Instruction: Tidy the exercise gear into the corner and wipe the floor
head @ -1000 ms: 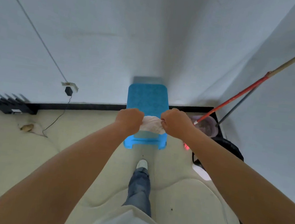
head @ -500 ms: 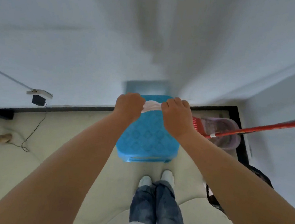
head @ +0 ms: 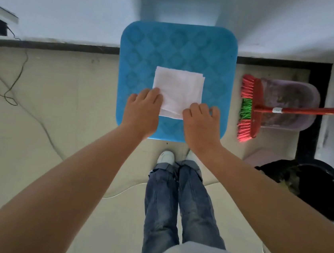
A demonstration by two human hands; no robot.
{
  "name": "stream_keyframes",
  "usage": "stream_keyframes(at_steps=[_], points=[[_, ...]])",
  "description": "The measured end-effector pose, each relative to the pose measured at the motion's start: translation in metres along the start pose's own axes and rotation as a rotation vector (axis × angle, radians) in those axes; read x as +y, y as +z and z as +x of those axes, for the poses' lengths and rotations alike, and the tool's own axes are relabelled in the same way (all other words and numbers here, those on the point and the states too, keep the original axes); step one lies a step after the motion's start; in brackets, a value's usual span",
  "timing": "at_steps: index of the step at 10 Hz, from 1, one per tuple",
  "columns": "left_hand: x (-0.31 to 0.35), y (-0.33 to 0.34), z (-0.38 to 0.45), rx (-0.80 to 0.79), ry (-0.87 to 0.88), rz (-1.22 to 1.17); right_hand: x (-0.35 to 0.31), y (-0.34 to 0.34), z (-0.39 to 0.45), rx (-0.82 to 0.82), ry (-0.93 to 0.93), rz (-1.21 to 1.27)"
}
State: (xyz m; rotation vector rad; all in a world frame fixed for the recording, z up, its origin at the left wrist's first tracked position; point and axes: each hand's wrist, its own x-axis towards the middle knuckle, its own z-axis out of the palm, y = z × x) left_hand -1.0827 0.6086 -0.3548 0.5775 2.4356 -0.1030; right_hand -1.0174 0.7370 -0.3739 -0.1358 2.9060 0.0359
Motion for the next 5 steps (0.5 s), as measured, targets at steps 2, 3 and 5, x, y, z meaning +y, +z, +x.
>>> stream_keyframes(at_steps=[2,3,5], points=[[0.002,0.014,-0.009,-0.177,-0.039,0.028,0.003,0.005,0.008,0.097,0.051,0.075],[0.004,0.022,-0.013,-0.238,-0.078,0.029,0.002,0.021,0.0,0.204,0.06,0.049],[-0.006,0.031,-0.016,-0.01,-0.122,-0.191,0.022,0.014,-0.018,0.305,0.135,0.391]])
